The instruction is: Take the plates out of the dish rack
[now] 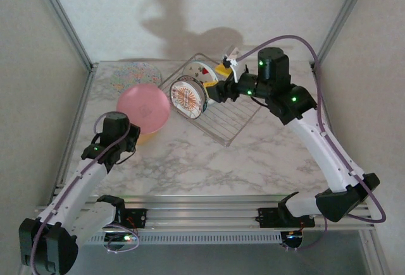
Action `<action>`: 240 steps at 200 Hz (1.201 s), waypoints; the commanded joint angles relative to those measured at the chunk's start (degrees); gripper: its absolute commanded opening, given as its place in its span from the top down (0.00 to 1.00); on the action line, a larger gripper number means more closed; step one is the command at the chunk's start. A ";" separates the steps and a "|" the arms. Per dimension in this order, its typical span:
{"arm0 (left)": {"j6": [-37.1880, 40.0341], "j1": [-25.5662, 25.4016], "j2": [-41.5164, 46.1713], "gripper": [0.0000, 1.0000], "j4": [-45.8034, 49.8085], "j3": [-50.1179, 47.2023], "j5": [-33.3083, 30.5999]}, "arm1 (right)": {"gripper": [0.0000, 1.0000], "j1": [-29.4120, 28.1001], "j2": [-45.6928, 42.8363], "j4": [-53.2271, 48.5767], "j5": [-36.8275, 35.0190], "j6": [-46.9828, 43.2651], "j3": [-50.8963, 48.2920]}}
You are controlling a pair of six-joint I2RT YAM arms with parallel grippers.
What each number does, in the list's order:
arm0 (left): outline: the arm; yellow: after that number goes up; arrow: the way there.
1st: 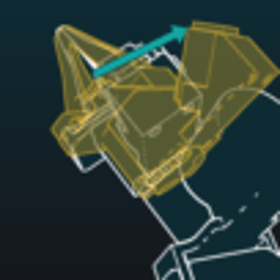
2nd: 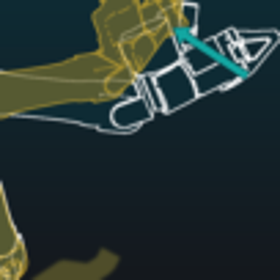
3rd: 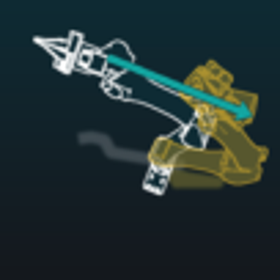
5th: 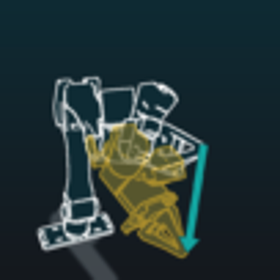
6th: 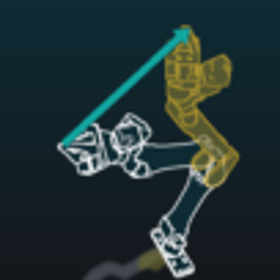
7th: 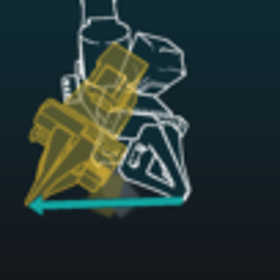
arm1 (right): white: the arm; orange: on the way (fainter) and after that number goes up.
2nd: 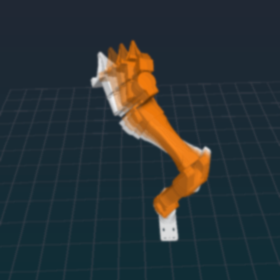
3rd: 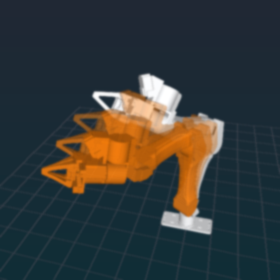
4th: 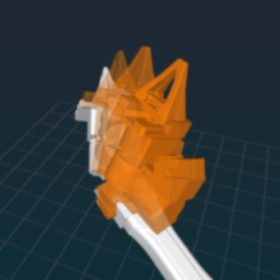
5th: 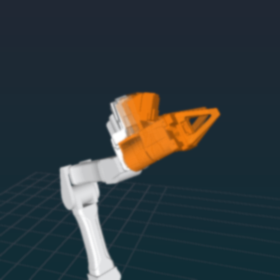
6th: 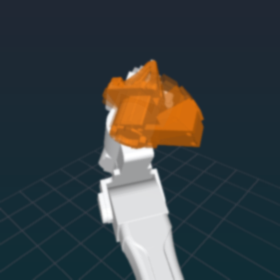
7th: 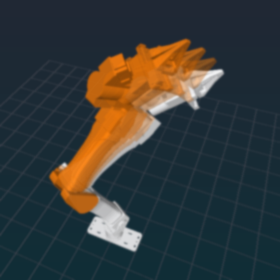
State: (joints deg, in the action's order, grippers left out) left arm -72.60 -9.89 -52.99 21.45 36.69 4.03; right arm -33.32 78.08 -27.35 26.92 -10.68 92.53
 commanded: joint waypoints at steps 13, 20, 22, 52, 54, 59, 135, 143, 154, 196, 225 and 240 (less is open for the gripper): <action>-5.16 1.26 -0.93 1.00 -0.74 -0.92 -4.54 | 0.27 -0.63 -2.30 -1.25 4.19 -1.44 -1.29; -5.60 1.61 -1.31 1.00 -1.48 -1.52 -4.44 | 0.27 -0.61 -2.50 -1.33 4.84 -1.53 -1.54; -5.84 1.78 -1.45 1.00 -1.67 -1.64 -4.35 | 0.27 -0.63 -2.56 -1.37 5.04 -1.58 -1.60; -8.11 3.76 -3.96 1.00 -4.40 -3.70 -3.65 | 0.26 -0.86 -2.85 -1.82 6.93 -1.89 -1.99; -8.16 3.90 -4.09 1.00 -4.53 -3.79 -3.67 | 0.26 -0.91 -2.85 -1.85 6.94 -1.89 -1.96; -8.22 4.19 -4.65 1.00 -4.89 -3.97 -3.59 | 0.26 -0.99 -2.89 -1.84 6.94 -1.98 -1.92; -7.88 8.35 -10.75 1.00 -9.51 -5.92 -0.95 | 0.26 -1.44 -1.60 -2.35 6.22 -2.07 -0.84; -7.87 8.58 -11.30 1.00 -10.15 -6.05 -0.49 | 0.26 -1.48 -1.49 -2.35 6.13 -1.94 -0.73; -7.82 8.70 -12.10 1.00 -10.96 -6.19 0.17 | 0.26 -1.52 -1.39 -2.31 6.04 -1.89 -0.66; -7.43 8.80 -15.01 0.99 -11.57 -5.70 1.31 | 0.26 -1.57 -0.59 -2.27 5.31 -1.37 -0.16; -7.76 8.85 -15.74 0.99 -12.26 -6.27 1.60 | 0.26 -1.69 -0.25 -2.18 5.01 -1.10 0.19; -7.77 8.89 -16.15 0.98 -12.31 -6.34 1.60 | 0.26 -1.66 -0.14 -2.23 4.99 -0.97 0.27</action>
State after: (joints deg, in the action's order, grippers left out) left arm -79.77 -1.61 -68.71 11.35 30.94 5.17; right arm -34.44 77.58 -29.50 32.58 -12.23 91.15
